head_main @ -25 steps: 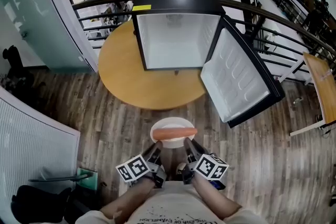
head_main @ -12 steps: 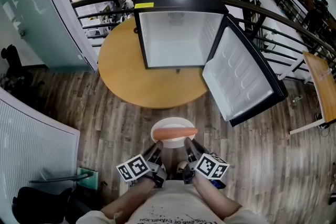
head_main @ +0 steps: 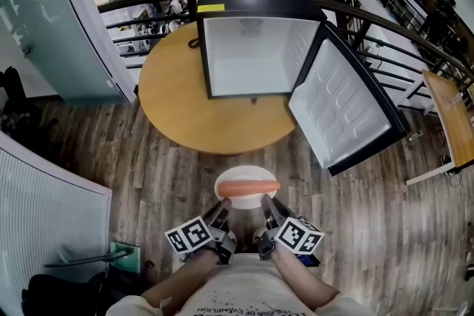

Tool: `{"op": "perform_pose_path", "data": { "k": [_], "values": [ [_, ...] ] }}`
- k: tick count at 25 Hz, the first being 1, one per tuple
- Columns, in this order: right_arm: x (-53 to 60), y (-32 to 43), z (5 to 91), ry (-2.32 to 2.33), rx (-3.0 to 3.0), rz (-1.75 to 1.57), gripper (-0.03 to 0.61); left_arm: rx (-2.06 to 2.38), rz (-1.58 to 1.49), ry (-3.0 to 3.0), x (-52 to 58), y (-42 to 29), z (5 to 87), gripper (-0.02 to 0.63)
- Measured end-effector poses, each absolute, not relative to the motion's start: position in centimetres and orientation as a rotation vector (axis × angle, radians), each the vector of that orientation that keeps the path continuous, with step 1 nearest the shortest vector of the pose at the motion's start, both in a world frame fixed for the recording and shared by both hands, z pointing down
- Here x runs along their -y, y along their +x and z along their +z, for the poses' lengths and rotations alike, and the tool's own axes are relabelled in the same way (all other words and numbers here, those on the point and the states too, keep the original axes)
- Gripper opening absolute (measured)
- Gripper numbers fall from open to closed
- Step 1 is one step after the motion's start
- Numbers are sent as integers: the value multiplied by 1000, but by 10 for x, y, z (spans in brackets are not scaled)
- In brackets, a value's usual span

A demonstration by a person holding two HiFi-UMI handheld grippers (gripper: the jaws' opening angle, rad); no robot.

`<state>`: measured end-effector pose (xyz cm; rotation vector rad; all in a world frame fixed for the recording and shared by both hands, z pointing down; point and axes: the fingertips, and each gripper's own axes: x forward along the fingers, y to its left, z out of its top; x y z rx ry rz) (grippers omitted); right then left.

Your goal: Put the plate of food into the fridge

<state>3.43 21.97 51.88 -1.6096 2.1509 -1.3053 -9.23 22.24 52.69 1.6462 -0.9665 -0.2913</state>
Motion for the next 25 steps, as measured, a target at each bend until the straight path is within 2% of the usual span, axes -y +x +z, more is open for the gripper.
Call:
{"op": "perform_pose_path", "data": {
  "k": [13,25],
  "values": [
    [-200,29,522,-1637,-2140,-1304,84,945,-287,1647,-201,-98,532,60],
    [-102,45,526,-1581,-2196,-1308,84,988,-314,1632,-110,-81,536,60]
  ]
}}
